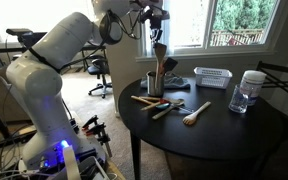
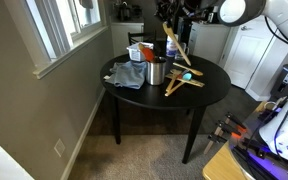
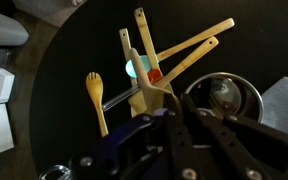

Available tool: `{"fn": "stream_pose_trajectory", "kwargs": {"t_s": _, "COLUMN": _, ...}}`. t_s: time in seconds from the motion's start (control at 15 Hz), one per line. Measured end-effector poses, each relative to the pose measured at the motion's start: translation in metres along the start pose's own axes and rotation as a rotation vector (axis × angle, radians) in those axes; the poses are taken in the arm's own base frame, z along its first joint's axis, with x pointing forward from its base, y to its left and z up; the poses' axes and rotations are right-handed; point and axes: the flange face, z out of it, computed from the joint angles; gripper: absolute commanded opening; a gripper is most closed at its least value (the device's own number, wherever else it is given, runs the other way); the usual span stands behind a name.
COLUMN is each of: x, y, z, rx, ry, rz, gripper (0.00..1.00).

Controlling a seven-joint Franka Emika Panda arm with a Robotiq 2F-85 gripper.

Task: Remove one wooden spoon from the silver holder and put it on the table.

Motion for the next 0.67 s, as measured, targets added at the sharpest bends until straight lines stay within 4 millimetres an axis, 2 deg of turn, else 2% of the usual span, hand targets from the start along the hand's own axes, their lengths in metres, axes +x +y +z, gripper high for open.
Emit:
{"fn": "stream_pose_trajectory", "kwargs": {"t_s": 0.33, "x": 0.043, "y": 0.023, "z": 0.058, "rx": 0.080, "ry": -0.119, "rz": 0.000, "gripper": 0.06}}
{"fn": "stream_pose_trajectory", "kwargs": {"t_s": 0.67, "x": 0.071, "y": 0.064, "z": 0.096, "rx": 0.223, "ry": -0.213, "rz": 0.021, "gripper": 0.06}}
